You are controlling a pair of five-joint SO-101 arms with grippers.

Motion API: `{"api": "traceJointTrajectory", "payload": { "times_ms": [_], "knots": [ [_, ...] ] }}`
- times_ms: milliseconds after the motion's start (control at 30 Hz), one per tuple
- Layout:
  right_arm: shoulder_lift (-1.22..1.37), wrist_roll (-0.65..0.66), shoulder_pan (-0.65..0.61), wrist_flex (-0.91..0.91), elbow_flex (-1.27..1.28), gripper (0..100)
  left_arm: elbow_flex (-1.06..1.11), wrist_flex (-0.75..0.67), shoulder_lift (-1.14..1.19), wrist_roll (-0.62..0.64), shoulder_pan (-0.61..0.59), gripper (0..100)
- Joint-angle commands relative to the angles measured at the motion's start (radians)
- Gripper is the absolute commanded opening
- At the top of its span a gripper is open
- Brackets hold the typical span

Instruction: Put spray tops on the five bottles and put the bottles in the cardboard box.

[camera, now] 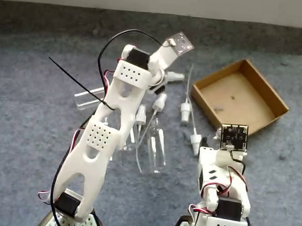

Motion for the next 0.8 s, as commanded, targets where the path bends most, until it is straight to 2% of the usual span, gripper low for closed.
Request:
{"api": "traceJointTrajectory", "payload": {
  "times_ms": [0, 367, 600, 767],
  "knots": [
    [-0.008, -0.011, 0.004, -0.031, -0.002, 7.4, -0.038, 0.023, -0.058, 0.095, 0.059, 19],
    [-0.008, -0.011, 0.004, -0.031, -0.002, 7.4, 0.219, 0.018, -0.058, 0.107, 0.07, 19],
    [-0.008, -0.011, 0.004, -0.031, 0.031, 7.4, 0.222, 0.017, -0.058, 0.103, 0.064, 19],
    [-0.008, -0.009, 0.004, -0.031, 0.053, 7.4, 0.225, -0.038, -0.058, 0.106, 0.065, 19]
  ]
}}
